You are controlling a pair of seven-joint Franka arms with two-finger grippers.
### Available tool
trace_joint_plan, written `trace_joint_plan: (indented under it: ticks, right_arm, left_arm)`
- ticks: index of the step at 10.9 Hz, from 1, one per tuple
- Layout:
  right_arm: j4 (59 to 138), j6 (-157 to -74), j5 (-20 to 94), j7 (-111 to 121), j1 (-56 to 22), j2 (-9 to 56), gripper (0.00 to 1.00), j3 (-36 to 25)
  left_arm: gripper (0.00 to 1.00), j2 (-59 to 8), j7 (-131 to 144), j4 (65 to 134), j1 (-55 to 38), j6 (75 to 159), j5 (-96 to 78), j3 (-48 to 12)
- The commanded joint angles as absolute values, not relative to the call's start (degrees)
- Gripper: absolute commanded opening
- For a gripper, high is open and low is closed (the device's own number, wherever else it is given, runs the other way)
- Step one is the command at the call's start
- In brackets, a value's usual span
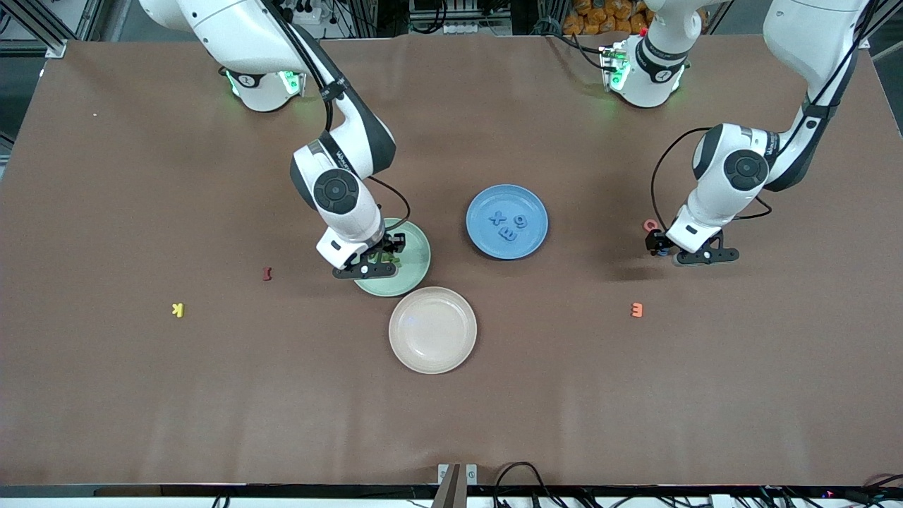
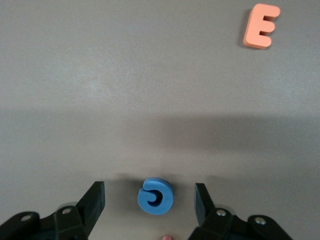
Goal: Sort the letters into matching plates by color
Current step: 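Carry the q to the green plate while the left gripper grasps c, then release the q and withdraw the right gripper while the left gripper lifts c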
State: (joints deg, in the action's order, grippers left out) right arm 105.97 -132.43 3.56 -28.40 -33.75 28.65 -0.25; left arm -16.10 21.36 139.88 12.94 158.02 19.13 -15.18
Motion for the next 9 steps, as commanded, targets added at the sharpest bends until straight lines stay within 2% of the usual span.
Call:
trace_joint_plan:
  ticks: [1, 3, 6, 9]
  right_arm:
    - [104.4, -131.3, 3.4, -28.8, -33.1, 28.7, 1.0, -0.9]
    - [104.3, -129.7, 3.3, -26.3, -32.6, 27.7, 1.0, -2.4]
    - [103.4, -123.1, 3.2, -16.7, -32.4, 24.8, 1.0, -8.9]
    - [101.8, -120.0, 3.1, -9.9, -27.1, 23.5, 1.0, -11.2]
  left_arm:
    - [0.77, -17.0, 21.0, 140.2, 13.6, 159.7, 20.8, -15.3]
    - [0.77, -17.4, 21.0, 140.3, 14.0, 160.0, 20.8, -15.2]
    - [0.74, -18.6, 20.6, 140.8, 15.5, 162.0, 21.4, -15.3]
    - [0.68, -18.9, 20.7, 140.8, 15.5, 162.0, 21.3, -15.3]
